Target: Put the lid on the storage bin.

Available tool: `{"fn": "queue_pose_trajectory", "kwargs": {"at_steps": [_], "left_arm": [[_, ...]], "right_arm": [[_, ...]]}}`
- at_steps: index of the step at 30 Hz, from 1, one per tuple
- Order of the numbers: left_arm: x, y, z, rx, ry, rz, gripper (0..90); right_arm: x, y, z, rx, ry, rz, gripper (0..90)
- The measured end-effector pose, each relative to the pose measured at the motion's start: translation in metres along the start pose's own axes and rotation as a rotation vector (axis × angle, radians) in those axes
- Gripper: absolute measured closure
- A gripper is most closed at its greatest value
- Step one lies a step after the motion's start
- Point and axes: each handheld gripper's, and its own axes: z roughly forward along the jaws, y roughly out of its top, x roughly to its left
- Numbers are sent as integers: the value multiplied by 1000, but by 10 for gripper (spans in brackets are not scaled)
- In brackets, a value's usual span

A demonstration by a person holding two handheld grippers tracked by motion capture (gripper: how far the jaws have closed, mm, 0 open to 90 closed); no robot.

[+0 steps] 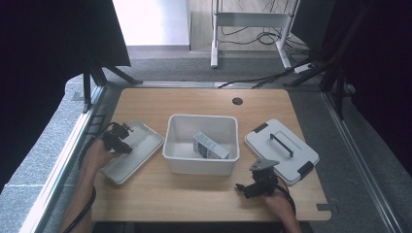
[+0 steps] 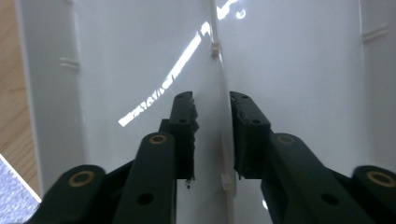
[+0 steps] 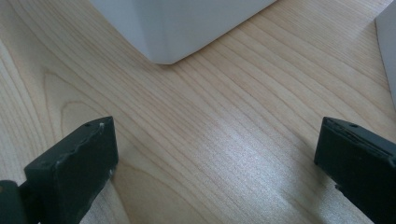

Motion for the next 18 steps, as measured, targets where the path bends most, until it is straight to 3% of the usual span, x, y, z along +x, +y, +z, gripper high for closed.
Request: {"fn": "queue_pose_trajectory", "kwargs": {"at_steps": [3, 6, 10, 12, 15, 18], "left_arm": [[-3, 5, -1, 32, -3, 22, 858], [-4, 8, -1, 47, 2, 25, 879], [-5, 10, -4, 35, 14, 50, 892], [-3, 10, -8, 21, -1, 63, 892], [-1, 10, -20, -1, -28, 103, 892], [1, 9, -34, -7, -27, 138, 892]], "right_arm": [[0, 0, 0, 0, 0, 0, 0], [0, 0, 0, 0, 0, 0, 0], [0, 0, 0, 0, 0, 0, 0], [0, 0, 0, 0, 0, 0, 0], [0, 0, 0, 0, 0, 0, 0], [0, 0, 0, 2, -1, -1, 0]]}}
